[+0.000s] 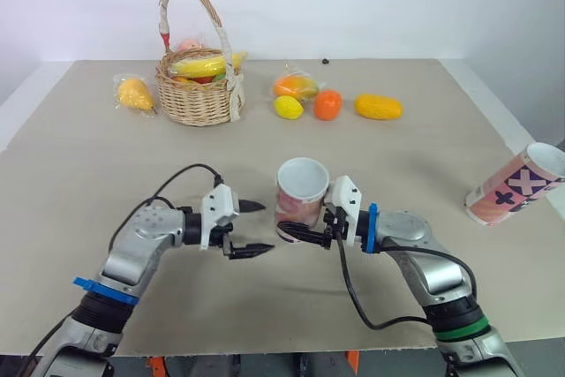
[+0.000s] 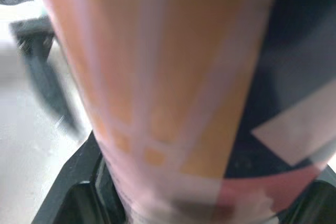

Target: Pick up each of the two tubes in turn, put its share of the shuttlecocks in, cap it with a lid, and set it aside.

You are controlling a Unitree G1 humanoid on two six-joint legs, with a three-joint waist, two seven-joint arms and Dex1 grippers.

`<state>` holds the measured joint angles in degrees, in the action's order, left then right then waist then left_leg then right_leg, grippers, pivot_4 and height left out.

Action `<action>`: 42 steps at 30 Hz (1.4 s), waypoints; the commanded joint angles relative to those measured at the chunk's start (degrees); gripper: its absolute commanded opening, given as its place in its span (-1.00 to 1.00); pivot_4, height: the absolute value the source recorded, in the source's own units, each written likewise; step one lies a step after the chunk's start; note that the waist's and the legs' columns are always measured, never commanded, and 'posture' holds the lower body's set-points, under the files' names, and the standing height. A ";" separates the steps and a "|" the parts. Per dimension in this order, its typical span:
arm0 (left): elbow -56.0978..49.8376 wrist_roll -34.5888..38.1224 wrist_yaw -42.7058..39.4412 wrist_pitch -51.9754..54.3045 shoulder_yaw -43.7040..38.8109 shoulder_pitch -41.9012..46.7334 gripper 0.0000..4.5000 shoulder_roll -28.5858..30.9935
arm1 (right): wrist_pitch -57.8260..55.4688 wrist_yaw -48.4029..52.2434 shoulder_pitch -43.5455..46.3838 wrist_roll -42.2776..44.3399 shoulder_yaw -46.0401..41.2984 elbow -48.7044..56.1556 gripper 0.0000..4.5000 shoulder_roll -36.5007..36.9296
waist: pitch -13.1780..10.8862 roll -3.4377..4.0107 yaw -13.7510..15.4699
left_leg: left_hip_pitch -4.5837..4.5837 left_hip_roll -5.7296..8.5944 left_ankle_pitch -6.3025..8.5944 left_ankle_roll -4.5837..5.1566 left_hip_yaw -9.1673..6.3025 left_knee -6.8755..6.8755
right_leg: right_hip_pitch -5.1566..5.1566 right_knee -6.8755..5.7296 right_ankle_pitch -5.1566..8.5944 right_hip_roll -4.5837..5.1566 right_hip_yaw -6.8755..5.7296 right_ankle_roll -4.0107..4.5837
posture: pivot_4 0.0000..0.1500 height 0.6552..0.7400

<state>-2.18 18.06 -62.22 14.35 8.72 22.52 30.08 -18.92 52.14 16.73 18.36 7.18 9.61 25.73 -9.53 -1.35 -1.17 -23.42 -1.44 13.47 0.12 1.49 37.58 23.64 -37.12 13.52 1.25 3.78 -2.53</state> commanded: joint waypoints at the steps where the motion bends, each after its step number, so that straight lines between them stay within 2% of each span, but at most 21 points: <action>1: -3.76 2.27 3.05 1.24 -3.35 3.67 1.00 -0.93 | -1.57 -6.51 -1.96 2.60 -8.71 4.14 0.45 0.45 | 0.00 -0.01 0.09 | 0.00 0.01 0.00 0.00 0.00 0.01 | -0.02 0.01 0.00 0.02 0.00 -0.01 | 1.00 1.00; 7: -1.62 0.03 7.82 -1.27 -0.91 5.36 1.00 -7.38 | -3.74 -28.19 -0.09 -1.74 -21.23 0.85 0.45 -2.64 | 0.00 -0.02 0.00 | 0.02 0.25 0.00 0.00 0.10 0.05 | -0.07 0.06 -0.08 0.19 0.19 -0.23 | 1.00 1.00; 9: 0.63 -1.11 10.50 -4.12 0.13 7.17 1.00 -11.80 | -4.06 -36.62 0.74 -4.35 -25.90 -2.40 0.45 -3.14 | 0.00 -0.01 0.01 | 0.01 0.27 0.00 0.00 0.09 0.05 | -0.05 0.06 -0.09 0.17 0.19 -0.22 | 1.00 1.00; 12: 2.73 -1.26 10.89 -5.02 1.31 9.37 1.00 -15.32 | -5.42 -41.95 1.24 -5.33 -28.92 -5.84 0.45 -3.13 | 0.00 -0.02 0.20 | -0.04 0.40 -0.03 -0.03 0.08 0.05 | -0.07 0.05 -0.10 0.17 0.11 -0.20 | 1.00 1.00; 19: 6.30 -2.39 10.43 -7.02 1.92 11.37 1.00 -16.88 | -4.06 -42.49 1.89 -4.42 -28.31 -10.11 0.45 -4.08 | 0.05 0.09 -0.93 | 0.08 0.34 -0.02 -0.01 0.14 0.00 | -0.06 0.04 -0.10 0.05 0.34 -0.20 | 1.00 1.00; 23: 5.64 -2.30 10.95 -6.94 1.41 9.54 1.00 -16.57 | -4.55 -42.50 0.38 -2.63 -29.52 -8.85 0.99 -4.70 | 0.05 0.09 -0.91 | 0.08 0.35 -0.02 0.00 0.11 0.01 | -0.09 0.03 -0.13 0.07 0.31 -0.22 | 1.00 1.00; 32: 3.01 -2.53 14.38 -8.09 -1.84 1.98 1.00 -13.77 | -9.19 -41.23 -11.43 3.90 -29.99 7.25 0.99 -6.87 | 0.06 0.12 -0.81 | 0.04 0.25 -0.01 0.02 0.12 0.01 | -0.06 0.04 -0.11 0.15 0.33 -0.27 | 1.00 1.00; 37: 0.61 -2.13 18.07 -9.11 -5.37 -4.38 1.00 -12.11 | -10.24 -28.65 -19.25 7.75 -22.11 16.26 0.99 -2.21 | 0.06 0.13 -0.94 | 0.12 0.16 -0.01 0.02 0.13 0.01 | -0.10 0.04 -0.12 0.09 0.33 -0.26 | 1.00 1.00; 42: -4.88 -2.62 20.54 -7.69 -7.11 -10.09 1.00 -9.57 | -10.00 -20.74 -16.86 9.50 -16.35 16.69 0.99 1.52 | 0.04 0.09 -0.95 | 0.17 0.10 -0.10 0.07 0.14 0.07 | -0.14 0.04 -0.11 0.07 0.31 -0.49 | 1.00 1.00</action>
<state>-3.88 15.13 -42.46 6.66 2.65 12.45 19.97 -29.99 29.84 -1.17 27.13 -9.26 24.57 26.63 -9.49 -1.26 -2.11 -23.23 -1.34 13.33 0.20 1.63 37.67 23.47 -37.07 13.38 1.32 4.08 -3.06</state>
